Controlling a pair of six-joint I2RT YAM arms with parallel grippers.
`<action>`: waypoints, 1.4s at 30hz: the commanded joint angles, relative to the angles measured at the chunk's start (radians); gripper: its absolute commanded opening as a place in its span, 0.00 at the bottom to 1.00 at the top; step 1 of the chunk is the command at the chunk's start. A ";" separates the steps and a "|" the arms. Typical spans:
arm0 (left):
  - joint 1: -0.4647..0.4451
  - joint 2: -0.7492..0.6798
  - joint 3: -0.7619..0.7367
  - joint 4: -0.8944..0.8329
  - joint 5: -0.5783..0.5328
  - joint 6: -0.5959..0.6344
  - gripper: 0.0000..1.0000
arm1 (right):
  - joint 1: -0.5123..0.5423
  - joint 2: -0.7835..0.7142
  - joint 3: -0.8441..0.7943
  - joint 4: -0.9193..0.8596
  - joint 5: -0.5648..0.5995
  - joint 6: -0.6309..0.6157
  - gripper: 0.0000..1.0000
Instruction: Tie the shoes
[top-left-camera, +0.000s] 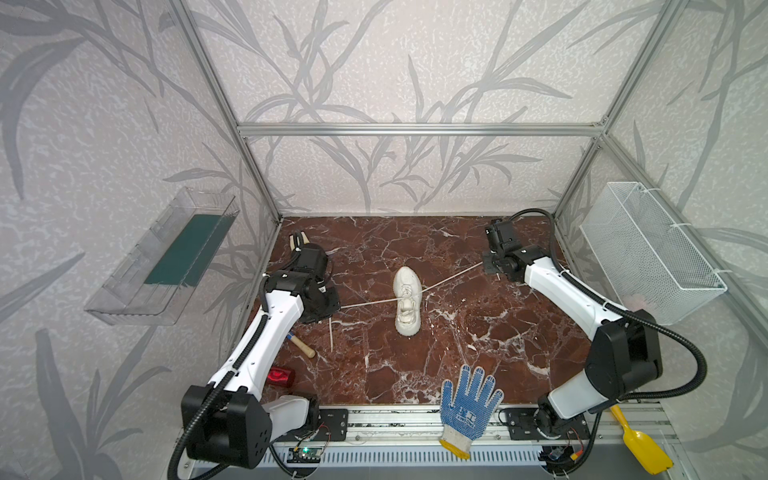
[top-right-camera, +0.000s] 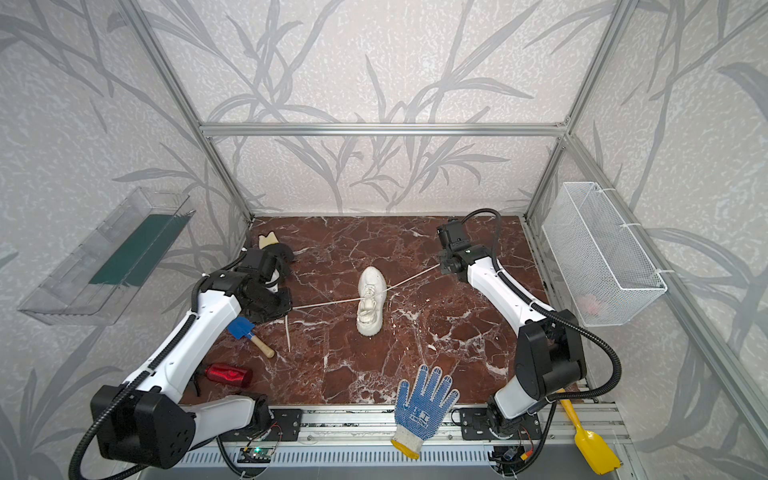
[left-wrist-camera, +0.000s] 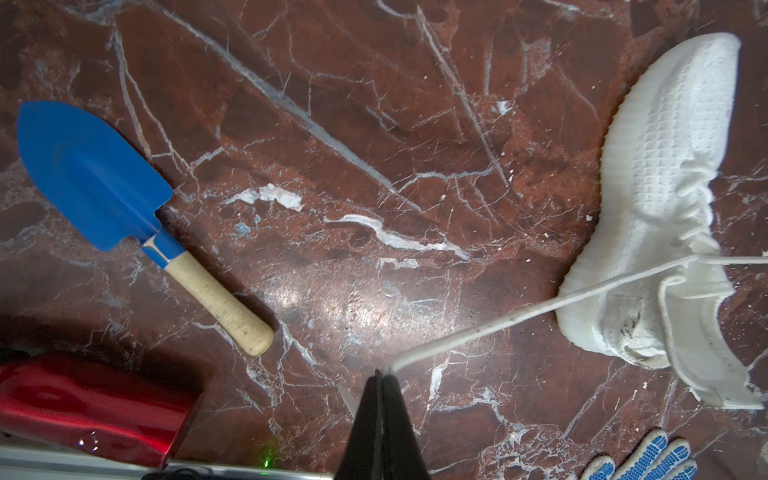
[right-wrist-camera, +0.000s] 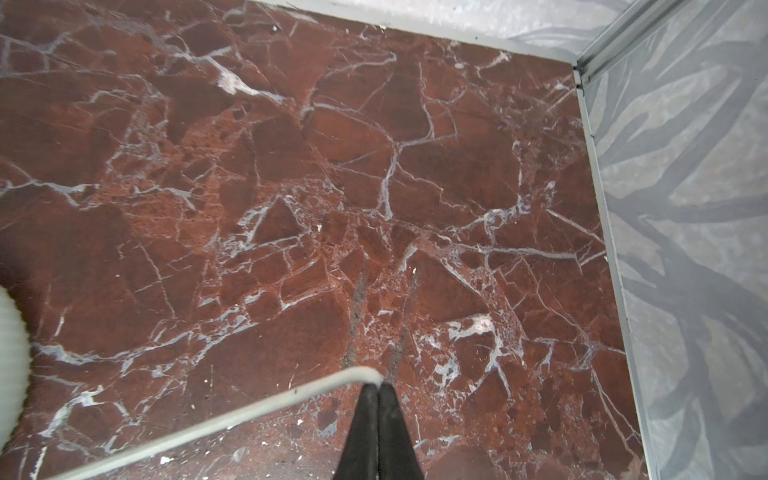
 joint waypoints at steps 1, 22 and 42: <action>0.030 0.000 -0.020 -0.044 -0.015 -0.031 0.00 | -0.024 0.006 -0.008 0.006 -0.012 0.019 0.00; 0.026 0.151 0.003 0.133 0.143 -0.002 0.00 | 0.141 0.415 0.394 0.128 -0.451 -0.054 0.00; 0.024 0.159 0.034 0.131 0.157 -0.001 0.00 | 0.339 0.738 0.721 0.288 -0.817 0.116 0.00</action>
